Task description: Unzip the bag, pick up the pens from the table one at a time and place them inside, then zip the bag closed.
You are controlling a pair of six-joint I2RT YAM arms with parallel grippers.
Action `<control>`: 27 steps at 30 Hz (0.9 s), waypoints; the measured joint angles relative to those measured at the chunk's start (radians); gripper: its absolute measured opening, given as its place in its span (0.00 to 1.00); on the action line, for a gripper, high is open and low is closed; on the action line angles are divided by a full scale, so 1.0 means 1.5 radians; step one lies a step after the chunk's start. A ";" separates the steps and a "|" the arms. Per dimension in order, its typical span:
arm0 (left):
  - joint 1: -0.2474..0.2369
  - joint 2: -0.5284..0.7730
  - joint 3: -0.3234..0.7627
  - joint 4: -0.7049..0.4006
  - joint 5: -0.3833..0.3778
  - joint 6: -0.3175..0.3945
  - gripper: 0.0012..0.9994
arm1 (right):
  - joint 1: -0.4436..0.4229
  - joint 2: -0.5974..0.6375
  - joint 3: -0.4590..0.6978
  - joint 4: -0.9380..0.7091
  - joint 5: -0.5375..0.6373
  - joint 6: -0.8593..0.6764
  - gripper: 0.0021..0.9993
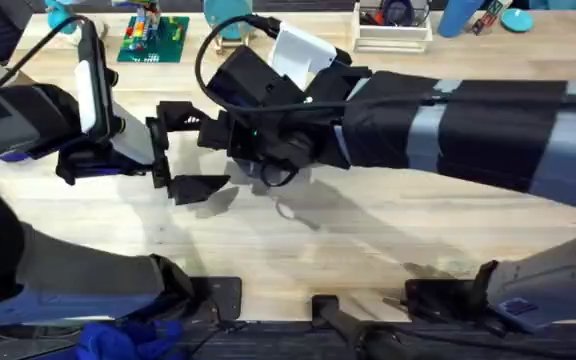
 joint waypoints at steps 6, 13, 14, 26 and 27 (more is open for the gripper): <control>0.000 0.000 0.000 0.000 0.000 0.000 0.99 | -0.006 0.001 0.000 0.000 0.000 0.001 0.86; 0.000 0.000 0.000 0.000 0.000 0.000 0.99 | -0.010 0.009 0.000 0.000 0.000 0.006 0.71; 0.000 0.000 0.000 0.000 0.000 0.000 0.99 | -0.010 0.009 0.000 0.000 0.000 0.008 0.66; 0.000 0.000 0.000 0.000 0.000 0.000 0.99 | -0.010 0.013 -0.001 0.003 -0.005 0.011 0.27; 0.000 0.000 0.000 0.000 0.000 0.000 0.99 | -0.010 0.013 -0.001 0.003 -0.006 0.011 0.25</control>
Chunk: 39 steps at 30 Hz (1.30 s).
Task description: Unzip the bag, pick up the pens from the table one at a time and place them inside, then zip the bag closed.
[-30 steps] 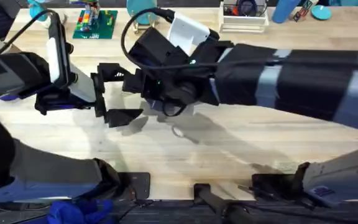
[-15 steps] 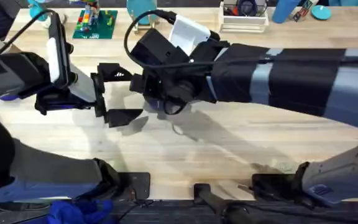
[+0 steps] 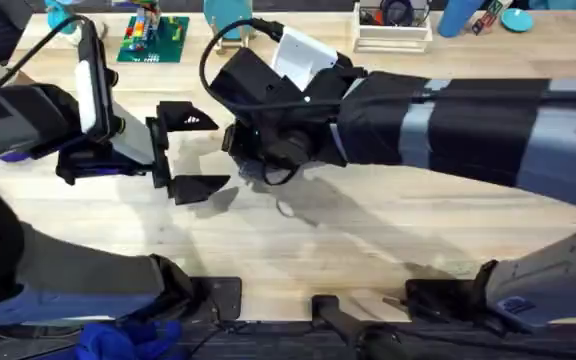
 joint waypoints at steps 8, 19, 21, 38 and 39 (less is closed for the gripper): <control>0.000 0.000 0.000 0.000 0.000 0.000 0.99 | 0.000 0.000 0.000 -0.016 -0.001 0.003 0.06; 0.000 0.000 0.000 0.000 0.000 0.000 0.99 | -0.002 0.000 0.000 -0.027 -0.001 0.007 0.03; 0.000 0.000 0.000 0.000 0.000 0.000 0.99 | -0.002 0.000 0.000 -0.027 -0.001 0.007 0.03; 0.000 0.000 0.000 0.000 0.000 0.000 0.99 | -0.002 0.000 0.000 -0.027 -0.001 0.007 0.03; 0.000 0.000 0.000 0.000 0.000 0.000 0.99 | -0.002 0.000 0.000 -0.027 -0.001 0.007 0.03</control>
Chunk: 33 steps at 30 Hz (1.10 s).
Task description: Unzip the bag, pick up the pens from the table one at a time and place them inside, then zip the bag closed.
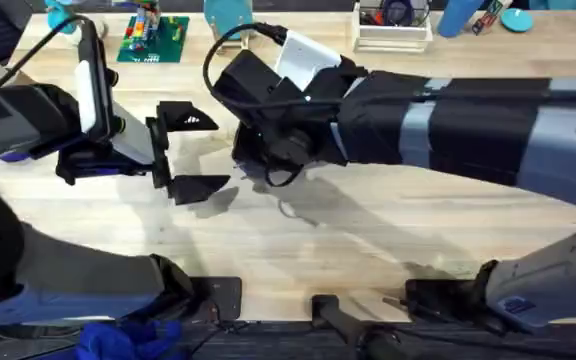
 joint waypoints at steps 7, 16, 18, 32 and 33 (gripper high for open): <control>0.000 0.000 0.000 0.000 0.000 0.000 0.99 | -0.010 -0.005 0.000 -0.002 -0.018 0.000 0.03; 0.000 0.000 0.000 0.000 0.000 0.000 0.99 | -0.036 -0.057 -0.001 -0.010 -0.068 0.000 0.03; 0.000 0.000 0.000 0.002 0.000 0.000 0.99 | -0.036 -0.068 -0.001 -0.009 -0.071 -0.001 0.03; 0.000 0.000 0.000 0.015 0.001 0.000 0.99 | -0.053 -0.127 -0.010 -0.025 -0.076 -0.009 0.03; 0.000 0.000 0.000 0.015 0.001 0.000 0.99 | -0.053 -0.127 -0.010 -0.025 -0.076 -0.009 0.03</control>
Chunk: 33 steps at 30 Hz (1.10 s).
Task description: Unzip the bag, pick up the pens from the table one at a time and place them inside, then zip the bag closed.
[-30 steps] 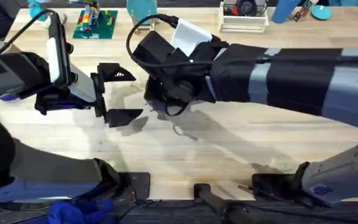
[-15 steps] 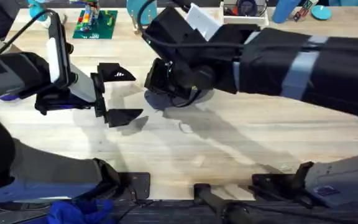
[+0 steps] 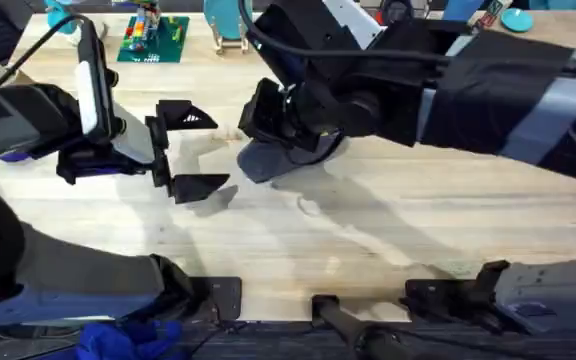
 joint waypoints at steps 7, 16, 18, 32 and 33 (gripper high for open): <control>0.000 0.000 0.000 0.000 0.000 0.000 0.99 | -0.001 0.000 0.000 0.000 -0.002 -0.012 0.03; 0.000 0.000 0.000 0.000 0.003 0.000 0.99 | -0.009 0.000 0.000 0.000 -0.005 -0.017 0.03; 0.000 0.000 0.000 -0.001 0.003 0.000 0.99 | -0.010 0.000 0.000 0.001 -0.005 -0.017 0.03; -0.004 0.000 0.000 0.018 0.018 -0.017 0.99 | -0.021 0.000 0.000 0.033 0.001 -0.034 0.03; -0.007 0.000 0.000 0.027 0.018 -0.024 0.99 | -0.021 0.000 0.000 0.033 0.001 -0.034 0.03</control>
